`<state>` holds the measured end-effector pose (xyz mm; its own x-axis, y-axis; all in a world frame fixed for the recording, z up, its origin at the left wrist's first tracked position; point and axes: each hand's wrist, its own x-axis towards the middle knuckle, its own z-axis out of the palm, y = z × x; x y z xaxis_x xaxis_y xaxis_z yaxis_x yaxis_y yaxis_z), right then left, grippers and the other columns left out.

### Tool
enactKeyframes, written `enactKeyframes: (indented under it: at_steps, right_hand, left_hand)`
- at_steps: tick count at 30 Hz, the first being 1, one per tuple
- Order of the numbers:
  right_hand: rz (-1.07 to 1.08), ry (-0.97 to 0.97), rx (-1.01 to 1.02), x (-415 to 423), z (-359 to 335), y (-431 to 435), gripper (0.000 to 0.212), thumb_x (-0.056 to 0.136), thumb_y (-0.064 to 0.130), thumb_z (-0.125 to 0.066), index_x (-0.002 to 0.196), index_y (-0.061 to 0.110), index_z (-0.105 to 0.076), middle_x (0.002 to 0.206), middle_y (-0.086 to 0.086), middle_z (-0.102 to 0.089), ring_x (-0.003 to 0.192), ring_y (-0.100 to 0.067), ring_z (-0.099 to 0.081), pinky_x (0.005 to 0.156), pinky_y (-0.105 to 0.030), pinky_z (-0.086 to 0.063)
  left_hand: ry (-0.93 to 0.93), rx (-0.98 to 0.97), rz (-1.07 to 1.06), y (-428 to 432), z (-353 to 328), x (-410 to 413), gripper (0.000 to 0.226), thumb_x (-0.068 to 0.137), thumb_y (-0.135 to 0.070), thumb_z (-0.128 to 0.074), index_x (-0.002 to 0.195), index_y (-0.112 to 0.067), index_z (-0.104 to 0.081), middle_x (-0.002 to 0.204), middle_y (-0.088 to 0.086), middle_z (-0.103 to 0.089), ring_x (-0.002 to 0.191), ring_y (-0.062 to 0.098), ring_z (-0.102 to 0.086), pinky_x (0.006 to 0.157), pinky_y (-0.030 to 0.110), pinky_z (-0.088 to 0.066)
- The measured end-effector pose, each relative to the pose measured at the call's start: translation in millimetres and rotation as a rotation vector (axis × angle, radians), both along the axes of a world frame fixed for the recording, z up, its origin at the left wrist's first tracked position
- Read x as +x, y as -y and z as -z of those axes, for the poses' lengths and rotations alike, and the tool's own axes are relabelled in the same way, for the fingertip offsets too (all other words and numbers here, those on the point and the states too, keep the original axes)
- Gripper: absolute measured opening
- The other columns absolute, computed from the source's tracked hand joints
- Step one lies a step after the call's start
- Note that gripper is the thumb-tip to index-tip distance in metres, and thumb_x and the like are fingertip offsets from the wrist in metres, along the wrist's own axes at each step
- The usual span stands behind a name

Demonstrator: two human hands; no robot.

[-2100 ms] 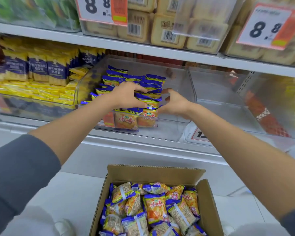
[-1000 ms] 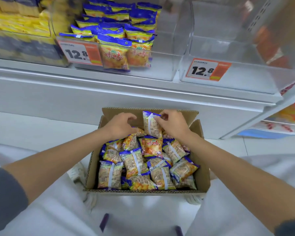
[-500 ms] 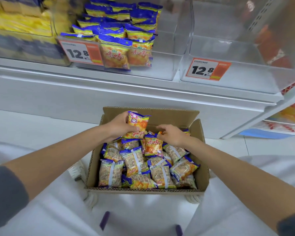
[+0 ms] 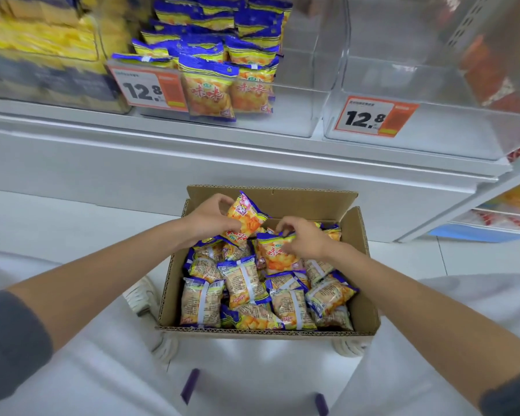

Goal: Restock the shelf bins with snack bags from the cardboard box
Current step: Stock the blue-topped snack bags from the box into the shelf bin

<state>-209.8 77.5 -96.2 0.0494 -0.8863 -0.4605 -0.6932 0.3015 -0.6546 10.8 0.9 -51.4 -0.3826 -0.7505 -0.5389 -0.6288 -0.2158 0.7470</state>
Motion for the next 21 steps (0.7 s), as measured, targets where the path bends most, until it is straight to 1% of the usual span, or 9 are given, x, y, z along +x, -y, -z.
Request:
enactKeyframes:
  at_steps: [3,5,7,10,12,14,15,19,21]
  right_hand:
    - [0.078,0.036,-0.125,-18,-52,4,0.039,0.078,-0.004,-0.071,0.106,0.02,-0.057,0.108,0.002,-0.061,0.067,-0.017,-0.059,0.06,-0.039,-0.054]
    - [0.078,0.109,-0.208,-25,-83,7,0.037,0.075,-0.006,-0.07,0.098,0.022,-0.06,0.104,0.0,-0.065,0.073,-0.019,-0.058,0.065,-0.047,-0.053]
    - [0.054,0.185,-0.261,-23,-104,7,0.035,0.074,-0.008,-0.071,0.097,0.017,-0.062,0.099,0.001,-0.067,0.082,-0.024,-0.06,0.072,-0.05,-0.053]
    - [0.02,0.253,-0.282,-9,-114,9,0.038,0.076,-0.003,-0.077,0.105,0.016,-0.063,0.101,0.004,-0.068,0.09,-0.035,-0.065,0.074,-0.051,-0.054]
    - [-0.003,0.264,-0.301,1,-112,11,0.044,0.076,-0.003,-0.076,0.107,0.025,-0.061,0.104,0.004,-0.067,0.089,-0.026,-0.066,0.078,-0.046,-0.056]
    - [-0.034,0.265,-0.334,8,-110,16,0.048,0.076,-0.003,-0.076,0.108,0.029,-0.06,0.103,0.006,-0.066,0.086,-0.018,-0.063,0.078,-0.042,-0.054]
    - [-0.04,0.262,-0.352,11,-110,18,0.048,0.076,-0.002,-0.076,0.11,0.028,-0.06,0.103,0.005,-0.065,0.086,-0.018,-0.063,0.078,-0.041,-0.054]
    - [-0.026,0.284,-0.399,15,-114,27,0.047,0.077,0.001,-0.078,0.117,0.018,-0.06,0.11,0.0,-0.065,0.1,-0.014,-0.063,0.083,-0.027,-0.054]
    - [-0.043,0.262,-0.398,19,-116,29,0.051,0.077,0.004,-0.079,0.122,0.018,-0.06,0.116,-0.001,-0.062,0.103,-0.012,-0.062,0.085,-0.029,-0.055]
  left_hand:
    - [0.019,-0.12,-0.076,4,-6,2,0.052,0.077,-0.023,-0.081,0.118,-0.015,-0.051,0.115,0.002,-0.055,0.102,0.017,-0.055,0.08,0.03,-0.045]
    - [-0.021,-0.18,-0.096,7,-11,3,0.043,0.073,-0.03,-0.084,0.106,-0.017,-0.06,0.112,0.002,-0.062,0.101,0.018,-0.06,0.083,0.032,-0.051]
    - [-0.068,-0.217,-0.068,8,-16,3,0.036,0.073,-0.032,-0.083,0.101,-0.021,-0.065,0.108,0.0,-0.066,0.099,0.016,-0.064,0.086,0.035,-0.053]
    - [-0.205,-0.17,-0.031,1,-30,-7,0.014,0.087,-0.029,-0.07,0.099,-0.021,-0.068,0.098,-0.002,-0.072,0.087,0.013,-0.069,0.087,0.041,-0.056]
    - [-0.249,-0.04,0.008,-2,-40,-14,0.033,0.092,-0.046,-0.057,0.116,-0.024,-0.064,0.107,0.0,-0.071,0.093,0.019,-0.07,0.087,0.044,-0.056]
    - [-0.279,0.107,0.089,-1,-46,-17,0.057,0.083,-0.065,-0.047,0.127,-0.029,-0.055,0.116,0.0,-0.069,0.101,0.02,-0.069,0.087,0.042,-0.057]
    - [-0.286,0.116,0.134,0,-47,-17,0.063,0.076,-0.067,-0.051,0.127,-0.03,-0.052,0.119,-0.001,-0.066,0.103,0.018,-0.068,0.087,0.039,-0.057]
    - [-0.167,-0.119,0.219,11,-44,-14,0.088,0.056,-0.055,-0.086,0.127,-0.032,-0.04,0.13,-0.002,-0.052,0.107,0.012,-0.063,0.091,0.036,-0.055]
    - [-0.12,-0.216,0.241,15,-45,-11,0.094,0.049,-0.058,-0.086,0.128,-0.031,-0.042,0.131,-0.002,-0.051,0.111,0.013,-0.06,0.094,0.039,-0.053]
